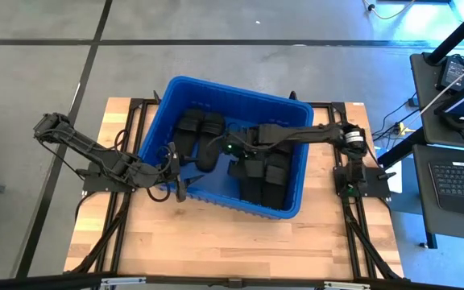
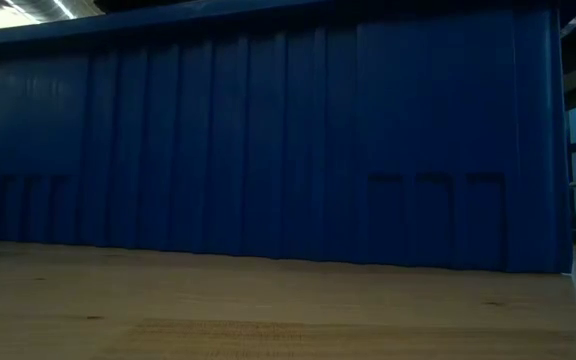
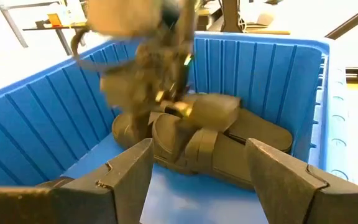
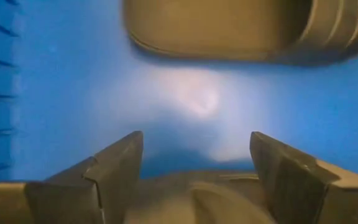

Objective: Pick and place slides into bin
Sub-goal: Put the black slide into the blue bin

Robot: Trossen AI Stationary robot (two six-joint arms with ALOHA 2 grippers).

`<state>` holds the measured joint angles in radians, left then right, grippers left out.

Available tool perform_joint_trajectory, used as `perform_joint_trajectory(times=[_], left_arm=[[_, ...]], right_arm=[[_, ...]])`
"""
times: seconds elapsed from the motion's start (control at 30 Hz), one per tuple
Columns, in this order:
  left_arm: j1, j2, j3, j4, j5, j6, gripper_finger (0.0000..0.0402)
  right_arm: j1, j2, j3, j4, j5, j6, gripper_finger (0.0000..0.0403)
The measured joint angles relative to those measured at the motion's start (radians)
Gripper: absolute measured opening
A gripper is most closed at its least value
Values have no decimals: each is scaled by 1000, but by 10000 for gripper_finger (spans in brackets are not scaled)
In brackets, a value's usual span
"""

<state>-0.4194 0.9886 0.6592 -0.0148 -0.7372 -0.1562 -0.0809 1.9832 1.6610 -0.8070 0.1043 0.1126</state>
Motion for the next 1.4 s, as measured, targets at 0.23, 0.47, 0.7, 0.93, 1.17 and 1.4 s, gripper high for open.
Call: perform_joint_trajectory(times=[0.23, 0.47, 0.7, 0.93, 1.17, 1.4], left_arm=[[0, 0, 0, 0, 0, 0, 248], [0, 0, 0, 0, 0, 0, 248], [0, 0, 0, 0, 0, 0, 248], [0, 0, 0, 0, 0, 0, 248], [0, 0, 0, -1, 9, 0, 248], [0, 0, 0, -1, 26, 1, 248]], right_arm=[[-34, 80, -1, 11, -20, -12, 296], [-41, 106, -1, -61, -41, -12, 296], [-41, 106, 1, -99, -45, -6, 296], [-39, 104, 1, -148, -47, 28, 296], [-30, 98, 1, -178, -42, 62, 296], [-29, 98, 0, -200, -46, 67, 296]])
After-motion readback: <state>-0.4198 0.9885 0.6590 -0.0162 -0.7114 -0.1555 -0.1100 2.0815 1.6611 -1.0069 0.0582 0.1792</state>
